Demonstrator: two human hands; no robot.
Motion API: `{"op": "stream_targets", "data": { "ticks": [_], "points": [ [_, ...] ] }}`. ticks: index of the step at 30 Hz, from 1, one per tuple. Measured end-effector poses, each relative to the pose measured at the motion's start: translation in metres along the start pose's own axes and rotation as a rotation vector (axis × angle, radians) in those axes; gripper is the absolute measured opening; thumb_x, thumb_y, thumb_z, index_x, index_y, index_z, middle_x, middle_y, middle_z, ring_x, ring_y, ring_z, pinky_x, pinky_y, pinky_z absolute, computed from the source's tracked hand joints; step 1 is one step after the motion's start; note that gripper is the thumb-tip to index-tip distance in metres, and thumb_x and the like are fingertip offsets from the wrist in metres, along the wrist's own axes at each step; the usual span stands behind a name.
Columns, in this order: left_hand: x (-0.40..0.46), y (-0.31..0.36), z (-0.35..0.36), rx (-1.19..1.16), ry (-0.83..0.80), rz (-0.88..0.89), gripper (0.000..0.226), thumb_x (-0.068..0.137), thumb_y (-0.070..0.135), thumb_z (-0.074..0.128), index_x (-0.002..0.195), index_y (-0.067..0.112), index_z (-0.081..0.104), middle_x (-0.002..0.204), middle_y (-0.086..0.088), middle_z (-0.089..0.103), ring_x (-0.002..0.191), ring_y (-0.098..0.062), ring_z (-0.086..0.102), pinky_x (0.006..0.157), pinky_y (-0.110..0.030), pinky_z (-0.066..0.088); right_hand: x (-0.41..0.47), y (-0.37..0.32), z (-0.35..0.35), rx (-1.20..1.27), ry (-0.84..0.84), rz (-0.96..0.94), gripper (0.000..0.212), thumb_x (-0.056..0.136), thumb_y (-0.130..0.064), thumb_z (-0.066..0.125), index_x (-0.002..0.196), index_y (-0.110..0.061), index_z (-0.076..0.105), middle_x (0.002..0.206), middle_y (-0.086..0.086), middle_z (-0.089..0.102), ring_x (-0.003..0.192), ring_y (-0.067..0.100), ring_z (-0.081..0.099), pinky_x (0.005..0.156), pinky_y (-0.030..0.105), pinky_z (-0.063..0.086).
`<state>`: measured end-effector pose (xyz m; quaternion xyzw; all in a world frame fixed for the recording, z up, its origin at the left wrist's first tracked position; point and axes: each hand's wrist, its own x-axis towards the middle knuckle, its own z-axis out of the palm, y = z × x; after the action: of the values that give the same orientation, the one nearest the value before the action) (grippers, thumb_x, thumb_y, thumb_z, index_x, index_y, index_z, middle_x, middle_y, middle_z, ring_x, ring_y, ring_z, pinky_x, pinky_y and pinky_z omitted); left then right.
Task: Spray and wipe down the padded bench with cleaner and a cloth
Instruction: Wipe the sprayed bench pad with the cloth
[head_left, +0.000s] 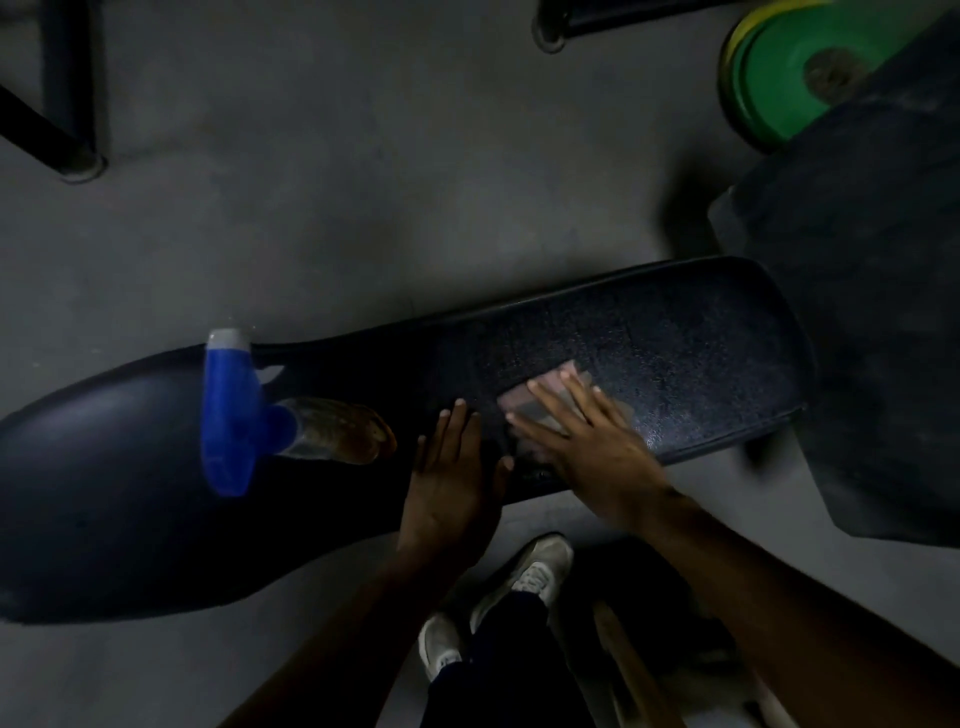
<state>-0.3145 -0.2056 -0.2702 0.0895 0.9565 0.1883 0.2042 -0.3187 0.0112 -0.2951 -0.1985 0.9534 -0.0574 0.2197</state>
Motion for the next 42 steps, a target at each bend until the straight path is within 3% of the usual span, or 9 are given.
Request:
{"op": "stream_targets", "data": {
  "ticks": [4,8,14,18,22,27,35,39,42],
  "points": [
    [-0.011,-0.004,0.003,-0.027,-0.035,-0.023,0.081,0.09,0.062,0.016,0.155,0.014,0.026,0.166,-0.002,0.011,0.153,-0.018,0.007,0.123,-0.044,0.01,0.0,0.016,-0.012,0.078,-0.018,0.19,0.06,0.102,-0.051,0.008,0.162,-0.045,0.011,0.173,0.001,-0.006,0.159,0.036,-0.008,0.127,0.059,0.019],
    [-0.018,-0.011,0.007,-0.038,-0.038,-0.056,0.082,0.089,0.064,0.015,0.156,0.017,0.022,0.167,0.0,0.009,0.153,-0.017,0.005,0.122,-0.041,0.007,0.047,0.004,-0.024,0.189,0.099,0.346,0.055,0.111,-0.045,0.03,0.163,-0.042,0.015,0.175,0.0,-0.003,0.16,0.039,-0.01,0.127,0.056,0.005],
    [-0.038,-0.024,0.009,-0.065,-0.052,-0.049,0.083,0.09,0.066,0.015,0.157,0.018,0.016,0.167,0.0,0.009,0.153,-0.018,0.005,0.12,-0.035,0.0,0.025,-0.055,0.017,0.016,0.102,0.115,0.061,0.106,-0.041,0.042,0.163,-0.04,0.019,0.175,0.006,0.007,0.159,0.044,0.005,0.126,0.06,0.019],
    [-0.046,-0.026,0.006,-0.053,-0.042,-0.041,0.083,0.09,0.065,0.016,0.157,0.017,0.017,0.167,0.0,0.009,0.153,-0.018,0.007,0.121,-0.036,0.001,-0.038,-0.05,0.038,-0.045,0.083,0.041,0.064,0.1,-0.041,0.032,0.163,-0.039,0.023,0.174,0.005,0.012,0.159,0.04,0.01,0.125,0.058,0.025],
    [-0.05,-0.029,0.006,-0.045,-0.043,-0.022,0.08,0.091,0.063,0.018,0.157,0.017,0.017,0.167,0.001,0.008,0.153,-0.016,0.004,0.123,-0.037,0.002,-0.064,-0.022,0.039,0.03,0.089,0.257,0.058,0.106,-0.039,0.035,0.162,-0.045,0.02,0.175,0.002,0.006,0.16,0.04,0.008,0.118,0.059,0.036],
    [-0.055,-0.039,0.011,-0.034,-0.066,-0.024,0.077,0.093,0.06,0.022,0.157,0.018,0.017,0.167,0.002,0.005,0.153,-0.015,0.002,0.124,-0.038,0.002,-0.019,-0.019,0.02,0.234,0.21,0.5,0.051,0.111,-0.044,0.032,0.161,-0.042,0.027,0.175,0.0,0.009,0.159,0.043,0.003,0.119,0.061,0.031],
    [-0.07,-0.053,0.01,-0.011,-0.09,0.001,0.086,0.086,0.066,0.013,0.158,0.018,0.017,0.167,0.002,0.003,0.153,-0.016,0.001,0.122,-0.038,0.001,-0.021,-0.069,0.034,0.107,0.139,0.206,0.062,0.105,-0.04,0.049,0.162,-0.043,0.025,0.175,-0.001,0.011,0.16,0.037,0.007,0.124,0.055,0.024],
    [-0.073,-0.059,0.009,0.003,-0.081,0.027,0.084,0.087,0.065,0.014,0.157,0.017,0.019,0.167,0.001,0.006,0.153,-0.015,0.003,0.121,-0.037,0.001,-0.049,-0.039,0.041,0.19,0.13,0.455,0.06,0.108,-0.041,0.045,0.16,-0.051,0.018,0.175,-0.004,0.001,0.16,0.039,0.002,0.125,0.057,0.017],
    [-0.075,-0.06,0.008,0.005,-0.085,0.033,0.085,0.087,0.064,0.013,0.157,0.016,0.019,0.167,0.001,0.005,0.153,-0.015,0.003,0.121,-0.037,0.001,-0.044,-0.023,0.034,0.297,0.204,0.599,0.055,0.11,-0.039,0.039,0.162,-0.044,0.021,0.176,0.005,-0.001,0.159,0.046,-0.002,0.126,0.061,0.015]
  ]
}}
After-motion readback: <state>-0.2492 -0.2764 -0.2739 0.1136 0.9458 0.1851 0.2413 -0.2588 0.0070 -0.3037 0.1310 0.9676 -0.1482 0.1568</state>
